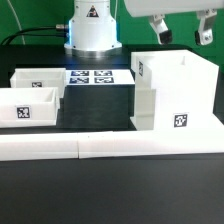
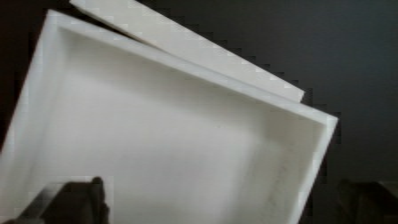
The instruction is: Assemble drawer
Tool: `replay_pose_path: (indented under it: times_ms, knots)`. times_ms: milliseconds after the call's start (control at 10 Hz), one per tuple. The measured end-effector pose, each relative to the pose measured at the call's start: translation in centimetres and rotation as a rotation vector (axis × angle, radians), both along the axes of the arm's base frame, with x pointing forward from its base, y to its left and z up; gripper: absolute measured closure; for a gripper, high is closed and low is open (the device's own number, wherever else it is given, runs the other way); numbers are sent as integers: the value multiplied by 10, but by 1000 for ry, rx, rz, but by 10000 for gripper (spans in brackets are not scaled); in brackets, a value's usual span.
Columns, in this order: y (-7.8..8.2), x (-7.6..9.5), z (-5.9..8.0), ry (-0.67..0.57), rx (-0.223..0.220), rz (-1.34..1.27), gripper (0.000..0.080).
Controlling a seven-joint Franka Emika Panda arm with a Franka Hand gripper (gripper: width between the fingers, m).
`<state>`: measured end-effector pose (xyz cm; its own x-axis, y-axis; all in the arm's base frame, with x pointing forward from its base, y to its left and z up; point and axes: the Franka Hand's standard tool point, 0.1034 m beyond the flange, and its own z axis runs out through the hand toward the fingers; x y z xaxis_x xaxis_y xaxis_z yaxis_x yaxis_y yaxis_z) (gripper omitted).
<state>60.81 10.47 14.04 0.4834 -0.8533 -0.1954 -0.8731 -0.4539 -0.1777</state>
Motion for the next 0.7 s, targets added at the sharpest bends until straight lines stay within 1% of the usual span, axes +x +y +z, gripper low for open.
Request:
replay_pose_path:
  times_ms: [100,200,400,500,600,700]
  knots:
    - [-2,-1,-1,-9,-9,66,150]
    - [-9,-4,-3,-6,-34,202,150]
    - [-19,-11,-3,-50,-93,529,150]
    - [-23,-16,-4,-55,-105,637,150]
    - [-26,-17,-5,-75,-114,733,150]
    - [-30,-17,-7,-105,-112,776,150]
